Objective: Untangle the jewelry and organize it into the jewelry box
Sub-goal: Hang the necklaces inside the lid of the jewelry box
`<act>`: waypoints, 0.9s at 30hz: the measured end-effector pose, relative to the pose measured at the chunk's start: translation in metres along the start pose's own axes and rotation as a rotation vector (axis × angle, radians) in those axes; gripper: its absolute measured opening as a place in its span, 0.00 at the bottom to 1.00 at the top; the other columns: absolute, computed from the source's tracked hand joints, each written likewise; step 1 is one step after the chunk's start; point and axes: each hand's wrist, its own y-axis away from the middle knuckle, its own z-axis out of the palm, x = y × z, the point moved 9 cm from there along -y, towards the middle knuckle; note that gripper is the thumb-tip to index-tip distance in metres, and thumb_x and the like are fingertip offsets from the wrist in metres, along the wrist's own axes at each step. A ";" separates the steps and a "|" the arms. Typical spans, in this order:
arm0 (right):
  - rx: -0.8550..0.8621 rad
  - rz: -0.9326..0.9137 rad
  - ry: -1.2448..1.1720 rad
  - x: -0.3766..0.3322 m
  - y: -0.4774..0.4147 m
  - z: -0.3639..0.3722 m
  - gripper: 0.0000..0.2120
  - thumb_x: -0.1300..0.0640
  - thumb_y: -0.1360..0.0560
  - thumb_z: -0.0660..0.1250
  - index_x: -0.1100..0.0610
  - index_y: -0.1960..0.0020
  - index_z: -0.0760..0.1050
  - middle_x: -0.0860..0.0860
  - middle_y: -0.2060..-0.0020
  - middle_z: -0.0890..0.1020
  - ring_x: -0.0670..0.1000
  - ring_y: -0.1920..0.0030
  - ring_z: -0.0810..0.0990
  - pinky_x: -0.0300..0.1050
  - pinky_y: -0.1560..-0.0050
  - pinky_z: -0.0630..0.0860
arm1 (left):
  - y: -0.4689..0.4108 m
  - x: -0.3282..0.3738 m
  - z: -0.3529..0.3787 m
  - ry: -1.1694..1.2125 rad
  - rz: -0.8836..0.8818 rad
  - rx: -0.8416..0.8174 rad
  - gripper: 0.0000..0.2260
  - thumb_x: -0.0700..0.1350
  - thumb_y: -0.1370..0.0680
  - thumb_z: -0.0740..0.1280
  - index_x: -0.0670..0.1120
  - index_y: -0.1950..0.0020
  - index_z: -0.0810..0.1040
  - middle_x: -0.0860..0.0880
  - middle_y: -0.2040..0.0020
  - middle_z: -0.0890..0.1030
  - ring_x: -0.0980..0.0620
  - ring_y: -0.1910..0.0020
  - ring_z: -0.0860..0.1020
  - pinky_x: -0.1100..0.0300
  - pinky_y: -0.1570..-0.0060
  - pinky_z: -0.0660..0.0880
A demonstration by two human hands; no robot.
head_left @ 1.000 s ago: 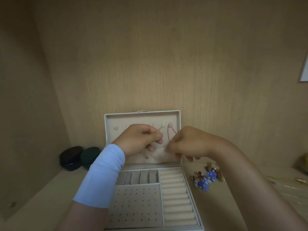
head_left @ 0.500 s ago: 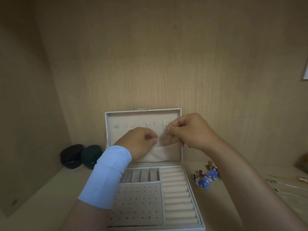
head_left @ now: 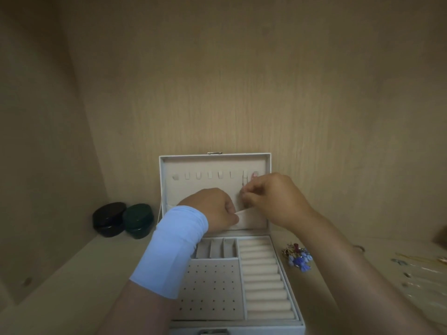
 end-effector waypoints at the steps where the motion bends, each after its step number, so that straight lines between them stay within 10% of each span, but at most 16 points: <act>1: -0.014 -0.026 0.168 -0.002 0.001 0.004 0.04 0.53 0.26 0.73 0.48 0.52 0.86 0.43 0.57 0.86 0.42 0.56 0.83 0.44 0.52 0.80 | 0.000 0.000 0.000 0.000 0.000 0.007 0.07 0.54 0.25 0.69 0.54 0.51 0.82 0.55 0.50 0.81 0.52 0.49 0.79 0.53 0.42 0.76; 8: -0.023 -0.147 0.491 -0.019 0.006 0.007 0.09 0.53 0.22 0.65 0.46 0.49 0.85 0.46 0.55 0.86 0.51 0.53 0.84 0.47 0.53 0.80 | -0.002 0.003 -0.006 -0.092 0.048 0.137 0.11 0.55 0.26 0.68 0.56 0.45 0.80 0.55 0.47 0.81 0.52 0.47 0.78 0.53 0.43 0.76; 18: -0.067 -0.032 0.215 -0.008 0.029 -0.040 0.06 0.54 0.25 0.72 0.47 0.49 0.85 0.43 0.53 0.85 0.43 0.51 0.82 0.43 0.46 0.78 | 0.012 0.046 -0.018 -0.010 0.254 0.366 0.12 0.57 0.24 0.66 0.57 0.43 0.79 0.56 0.47 0.78 0.53 0.44 0.75 0.54 0.44 0.74; 27: -0.276 0.204 0.341 0.075 0.121 -0.127 0.05 0.55 0.26 0.74 0.48 0.51 0.85 0.45 0.59 0.83 0.30 0.71 0.75 0.25 0.70 0.67 | 0.045 0.160 0.033 0.064 0.495 0.202 0.07 0.53 0.23 0.66 0.56 0.48 0.81 0.60 0.53 0.78 0.59 0.54 0.75 0.60 0.49 0.73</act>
